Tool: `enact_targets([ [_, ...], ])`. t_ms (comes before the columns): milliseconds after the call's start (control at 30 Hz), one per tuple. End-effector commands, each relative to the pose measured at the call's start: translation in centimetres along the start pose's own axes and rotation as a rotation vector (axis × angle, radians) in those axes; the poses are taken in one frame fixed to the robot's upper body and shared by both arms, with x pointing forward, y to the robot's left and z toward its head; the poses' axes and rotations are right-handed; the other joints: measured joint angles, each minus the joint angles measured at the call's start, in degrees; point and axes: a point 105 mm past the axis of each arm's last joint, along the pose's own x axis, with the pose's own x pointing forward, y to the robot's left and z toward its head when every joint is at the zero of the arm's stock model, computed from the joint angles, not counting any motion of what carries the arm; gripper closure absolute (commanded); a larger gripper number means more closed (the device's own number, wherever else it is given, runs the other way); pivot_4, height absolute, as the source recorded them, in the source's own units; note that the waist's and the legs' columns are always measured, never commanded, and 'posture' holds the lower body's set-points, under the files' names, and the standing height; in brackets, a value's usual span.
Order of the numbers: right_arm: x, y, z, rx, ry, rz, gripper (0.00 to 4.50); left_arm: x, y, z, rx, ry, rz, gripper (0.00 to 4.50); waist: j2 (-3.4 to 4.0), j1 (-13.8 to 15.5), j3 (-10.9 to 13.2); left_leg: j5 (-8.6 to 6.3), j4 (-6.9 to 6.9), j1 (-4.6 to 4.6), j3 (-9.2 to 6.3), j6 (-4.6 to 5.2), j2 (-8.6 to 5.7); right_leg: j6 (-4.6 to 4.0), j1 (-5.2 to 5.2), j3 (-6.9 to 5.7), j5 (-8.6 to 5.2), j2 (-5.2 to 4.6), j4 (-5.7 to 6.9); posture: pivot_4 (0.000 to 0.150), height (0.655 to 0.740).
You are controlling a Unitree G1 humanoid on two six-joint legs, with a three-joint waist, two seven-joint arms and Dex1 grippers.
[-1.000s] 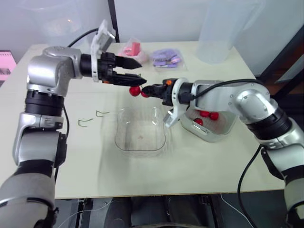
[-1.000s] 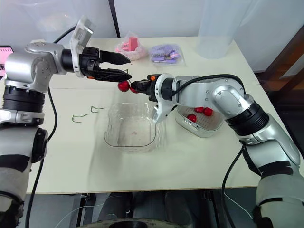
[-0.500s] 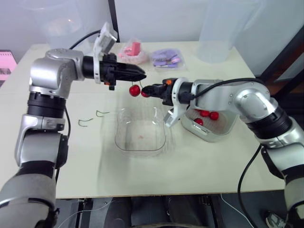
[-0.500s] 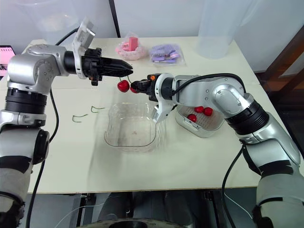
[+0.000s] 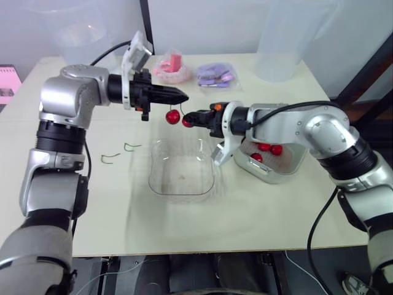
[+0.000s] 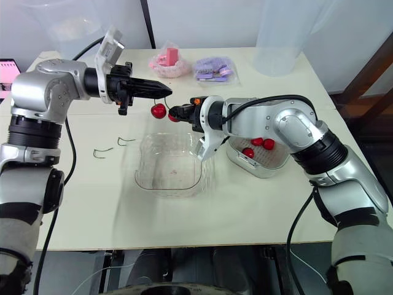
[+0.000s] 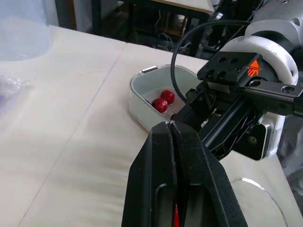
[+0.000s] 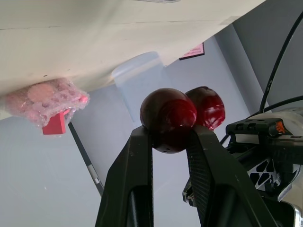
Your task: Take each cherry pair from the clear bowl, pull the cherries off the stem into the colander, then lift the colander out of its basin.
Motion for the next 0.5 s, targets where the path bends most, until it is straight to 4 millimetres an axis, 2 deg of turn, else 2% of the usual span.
enact_targets([
  [33,-0.49,-0.99,-0.96,-0.020,0.029,-0.027,3.93,-0.31,-0.27,0.65,0.045,-0.003,0.008,4.46,0.00,0.0,0.0,0.00,0.00,0.00,0.00,0.00,0.00,0.00,0.00,0.00,0.00,0.00,0.00,0.150,0.7367],
  [500,-0.57,-0.85,-0.76,0.003,0.019,-0.016,3.93,-0.13,-0.14,0.37,0.053,-0.001,0.017,4.46,0.00,0.0,0.0,0.00,0.00,0.00,0.00,0.00,0.00,0.00,0.00,0.00,0.00,0.00,0.01,0.150,0.7367],
])
